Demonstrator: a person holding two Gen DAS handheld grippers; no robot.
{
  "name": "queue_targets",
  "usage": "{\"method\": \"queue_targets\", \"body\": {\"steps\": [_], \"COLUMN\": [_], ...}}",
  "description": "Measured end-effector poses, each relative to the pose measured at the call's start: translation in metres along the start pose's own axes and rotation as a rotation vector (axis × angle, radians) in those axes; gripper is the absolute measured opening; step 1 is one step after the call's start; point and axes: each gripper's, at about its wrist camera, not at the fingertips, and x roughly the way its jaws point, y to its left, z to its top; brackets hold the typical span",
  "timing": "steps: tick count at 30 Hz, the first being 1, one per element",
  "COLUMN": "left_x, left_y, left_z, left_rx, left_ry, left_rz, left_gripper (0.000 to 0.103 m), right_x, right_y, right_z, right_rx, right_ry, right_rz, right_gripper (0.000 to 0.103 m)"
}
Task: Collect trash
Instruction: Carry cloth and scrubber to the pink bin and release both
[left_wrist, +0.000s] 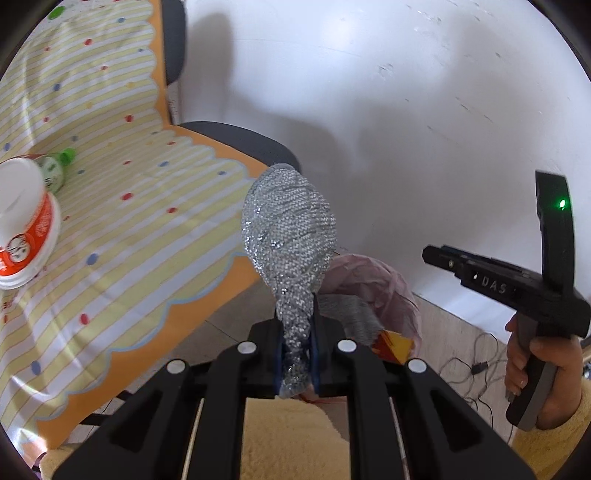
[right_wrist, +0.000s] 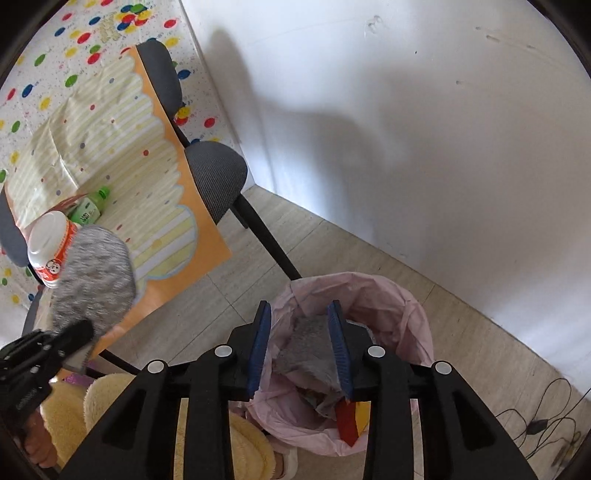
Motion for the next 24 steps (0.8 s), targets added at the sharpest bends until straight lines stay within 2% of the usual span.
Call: {"method": "queue_targets", "body": {"steps": [8,17,18,19,22,24], "left_x": [0.035,0.08,0.085,0.092,0.108,0.113], "left_y": [-0.037,-0.079,-0.08,-0.082,-0.084,-0.083], "left_z": [-0.005,-0.006,-0.007,-0.006,-0.006,-0.005], "left_rx": [0.083,0.157,0.16,0.161,0.158,0.158], "left_ry": [0.06,0.108,0.114,0.124,0.154,0.161], "left_rz": [-0.074,-0.121,-0.118,-0.111,-0.096,-0.093], "left_gripper": [0.009,0.01,0.012,0.018,0.042,0.043], "right_x": [-0.036,-0.042,-0.041,-0.041,-0.04,-0.04], "right_y": [-0.007,-0.04,-0.042,-0.045,-0.052,-0.054], "right_z": [-0.009,-0.022,-0.022,-0.022,-0.023,-0.023], "right_rx": [-0.009,0.029,0.035,0.041,0.054,0.058], "right_ry": [-0.072,-0.073,-0.072,-0.071,-0.067,-0.067], "right_rz": [-0.011,-0.044,-0.047,-0.047,-0.048,-0.049], "right_gripper": [0.034,0.034,0.034,0.034,0.035,0.035]}}
